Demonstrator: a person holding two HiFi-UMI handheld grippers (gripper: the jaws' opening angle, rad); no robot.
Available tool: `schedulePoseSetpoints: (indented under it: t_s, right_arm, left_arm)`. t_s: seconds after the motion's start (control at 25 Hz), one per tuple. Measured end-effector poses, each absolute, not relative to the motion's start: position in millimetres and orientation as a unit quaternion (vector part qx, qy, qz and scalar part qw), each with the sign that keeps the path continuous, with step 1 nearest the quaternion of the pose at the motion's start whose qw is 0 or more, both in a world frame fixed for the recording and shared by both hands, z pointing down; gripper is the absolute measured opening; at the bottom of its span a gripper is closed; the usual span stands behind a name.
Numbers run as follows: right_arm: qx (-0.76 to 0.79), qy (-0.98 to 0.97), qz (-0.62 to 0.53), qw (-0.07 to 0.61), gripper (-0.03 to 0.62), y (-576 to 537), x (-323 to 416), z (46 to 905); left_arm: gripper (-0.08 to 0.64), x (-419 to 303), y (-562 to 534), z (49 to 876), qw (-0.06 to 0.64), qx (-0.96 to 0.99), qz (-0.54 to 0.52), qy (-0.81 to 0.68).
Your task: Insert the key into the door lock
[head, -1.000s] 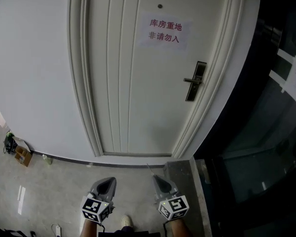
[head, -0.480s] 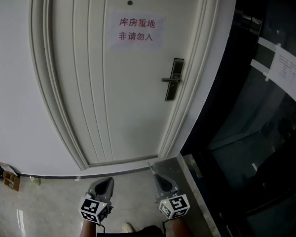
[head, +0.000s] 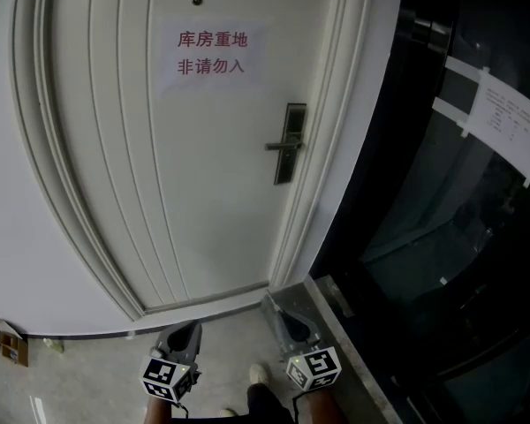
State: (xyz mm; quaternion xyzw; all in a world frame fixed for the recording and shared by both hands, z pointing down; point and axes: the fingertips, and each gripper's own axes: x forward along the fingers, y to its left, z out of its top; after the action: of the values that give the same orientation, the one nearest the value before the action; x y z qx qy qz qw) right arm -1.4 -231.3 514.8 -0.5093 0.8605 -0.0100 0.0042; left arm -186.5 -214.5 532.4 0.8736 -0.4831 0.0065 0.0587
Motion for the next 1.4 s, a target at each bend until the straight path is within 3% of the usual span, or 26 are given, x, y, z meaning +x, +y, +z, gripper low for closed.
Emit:
schedulePoseSetpoints:
  t_s: [0.32, 1.04, 1.4]
  right_arm:
    - [-0.528, 0.848, 0.037, -0.002, 0.011, -300.8, 29.2, 496.4]
    - [-0.547, 0.768, 0.306, -0.135, 0.011, -443.9, 46.9, 397.5]
    - [-0.547, 0.718, 0.384, -0.194, 0.011, -527.2, 68.6, 382.8]
  left_arm:
    - [0.002, -175.7, -263.0, 536.7, 0.063, 0.868, 0.006, -0.492]
    - [0.002, -174.3, -336.4, 539.5, 0.072, 0.86, 0.008, -0.505]
    - [0.002, -170.1, -359.9, 539.1, 0.072, 0.854, 0.009, -0.516]
